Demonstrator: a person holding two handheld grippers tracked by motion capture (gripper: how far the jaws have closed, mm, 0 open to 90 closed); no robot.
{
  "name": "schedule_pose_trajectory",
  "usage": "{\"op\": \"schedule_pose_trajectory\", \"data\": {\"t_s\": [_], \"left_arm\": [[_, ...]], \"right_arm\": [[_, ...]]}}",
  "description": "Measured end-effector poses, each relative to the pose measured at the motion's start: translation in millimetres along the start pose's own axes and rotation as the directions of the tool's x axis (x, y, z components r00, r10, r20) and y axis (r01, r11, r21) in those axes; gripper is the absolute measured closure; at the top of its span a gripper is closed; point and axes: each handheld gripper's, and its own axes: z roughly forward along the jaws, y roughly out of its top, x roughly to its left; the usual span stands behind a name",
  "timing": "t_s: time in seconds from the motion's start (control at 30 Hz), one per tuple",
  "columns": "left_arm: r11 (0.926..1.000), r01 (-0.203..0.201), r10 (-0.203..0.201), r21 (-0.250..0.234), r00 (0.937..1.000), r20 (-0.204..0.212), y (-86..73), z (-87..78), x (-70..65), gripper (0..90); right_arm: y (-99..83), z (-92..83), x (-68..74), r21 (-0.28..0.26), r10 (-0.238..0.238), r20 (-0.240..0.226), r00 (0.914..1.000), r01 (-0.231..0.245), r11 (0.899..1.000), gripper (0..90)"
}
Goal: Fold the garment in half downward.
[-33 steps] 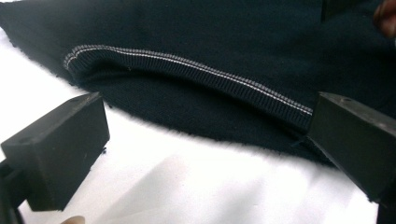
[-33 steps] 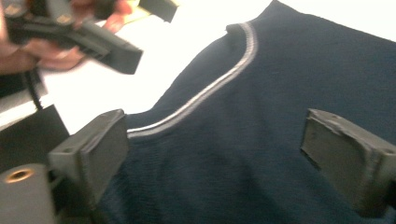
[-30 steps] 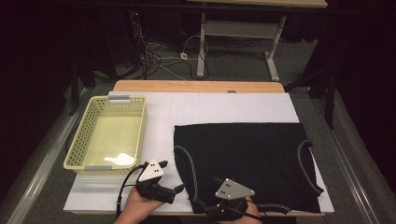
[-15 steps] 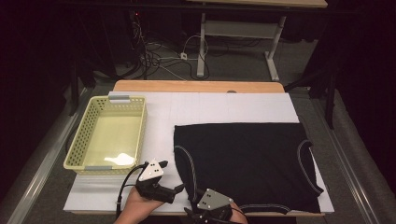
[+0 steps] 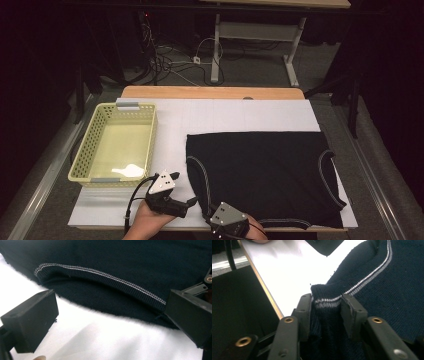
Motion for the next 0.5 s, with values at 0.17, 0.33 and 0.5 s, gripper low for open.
{"op": "schedule_pose_trajectory", "data": {"t_s": [0.17,0.33,0.5], "left_arm": [[0.9999,-0.005,0.005,-0.01,0.9999,-0.013,-0.7,-1.0,-1.1,0.0],[0.9999,0.005,-0.005,-0.016,0.9999,-0.016,-1.0,-1.4,-0.8,0.0],[0.9997,0.023,-0.023,-0.004,0.9996,-0.015,0.0,-0.4,1.3,0.0]], "right_arm": [[-1.4,0.0,-2.4,-0.008,-0.006,0.008,0.9999,0.006,1.0,72.8],[-2.4,-0.4,-6.7,-0.015,0.018,-0.012,0.9998,-0.018,1.0,77.4],[-3.3,-0.7,-11.3,-0.019,0.031,-0.041,0.9987,-0.032,0.999,78.2]]}}
